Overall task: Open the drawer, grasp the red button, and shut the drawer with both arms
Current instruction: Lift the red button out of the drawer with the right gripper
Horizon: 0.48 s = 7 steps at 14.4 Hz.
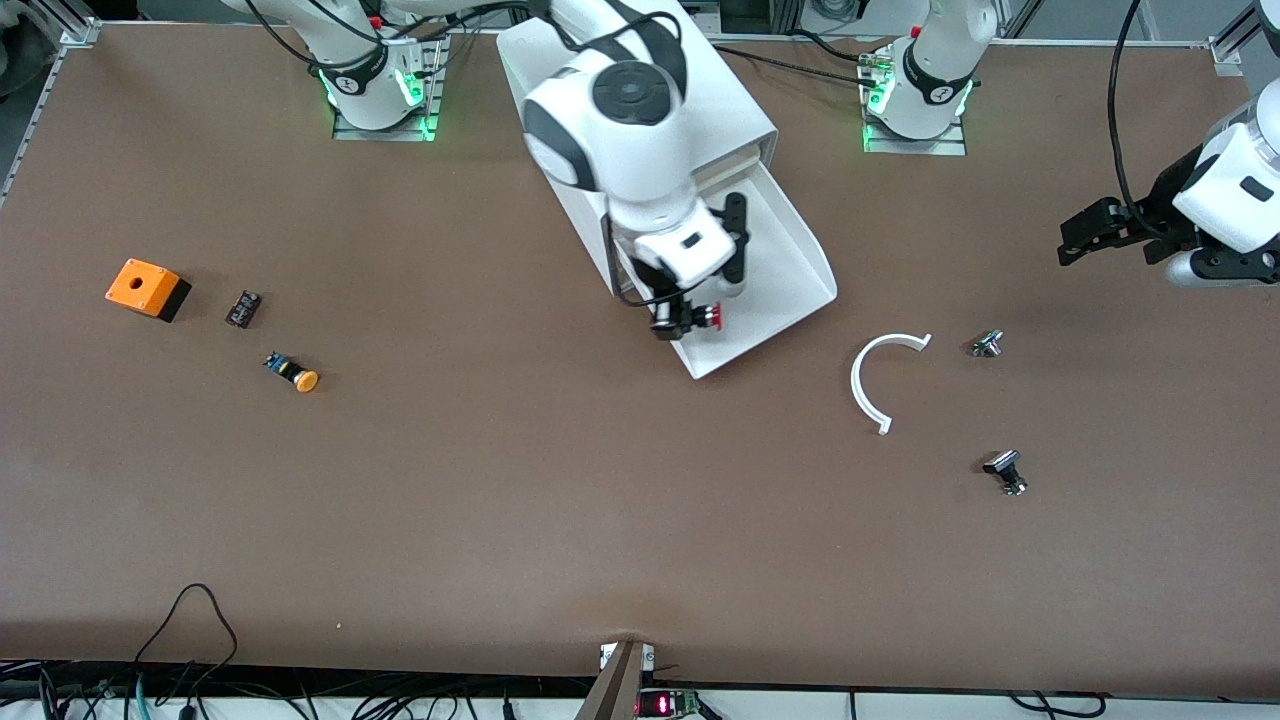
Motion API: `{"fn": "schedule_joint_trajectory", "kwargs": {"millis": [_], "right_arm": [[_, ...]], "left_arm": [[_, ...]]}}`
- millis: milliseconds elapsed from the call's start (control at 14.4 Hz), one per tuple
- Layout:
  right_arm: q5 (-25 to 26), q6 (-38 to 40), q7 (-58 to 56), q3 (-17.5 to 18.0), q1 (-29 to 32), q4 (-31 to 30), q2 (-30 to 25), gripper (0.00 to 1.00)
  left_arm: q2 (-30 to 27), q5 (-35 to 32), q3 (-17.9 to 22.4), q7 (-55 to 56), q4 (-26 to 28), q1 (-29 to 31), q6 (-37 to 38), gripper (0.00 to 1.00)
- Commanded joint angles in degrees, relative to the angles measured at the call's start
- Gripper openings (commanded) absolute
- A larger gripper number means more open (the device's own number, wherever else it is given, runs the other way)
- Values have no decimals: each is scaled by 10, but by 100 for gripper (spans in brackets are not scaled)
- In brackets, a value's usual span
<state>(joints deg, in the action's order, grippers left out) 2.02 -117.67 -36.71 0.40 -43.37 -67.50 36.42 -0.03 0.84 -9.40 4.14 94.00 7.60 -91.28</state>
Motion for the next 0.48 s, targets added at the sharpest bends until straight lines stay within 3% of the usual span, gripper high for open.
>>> {"fn": "schedule_joint_trajectory", "kwargs": {"millis": [0, 416], "right_arm": [[-38, -12, 14, -9, 49, -96, -55, 32], [-46, -92, 47, -19, 161, -274, -126, 32]], "left_arm": [[11, -14, -2, -2, -20, 1, 12, 100], [21, -12, -2, 1, -31, 2, 13, 100]]}}
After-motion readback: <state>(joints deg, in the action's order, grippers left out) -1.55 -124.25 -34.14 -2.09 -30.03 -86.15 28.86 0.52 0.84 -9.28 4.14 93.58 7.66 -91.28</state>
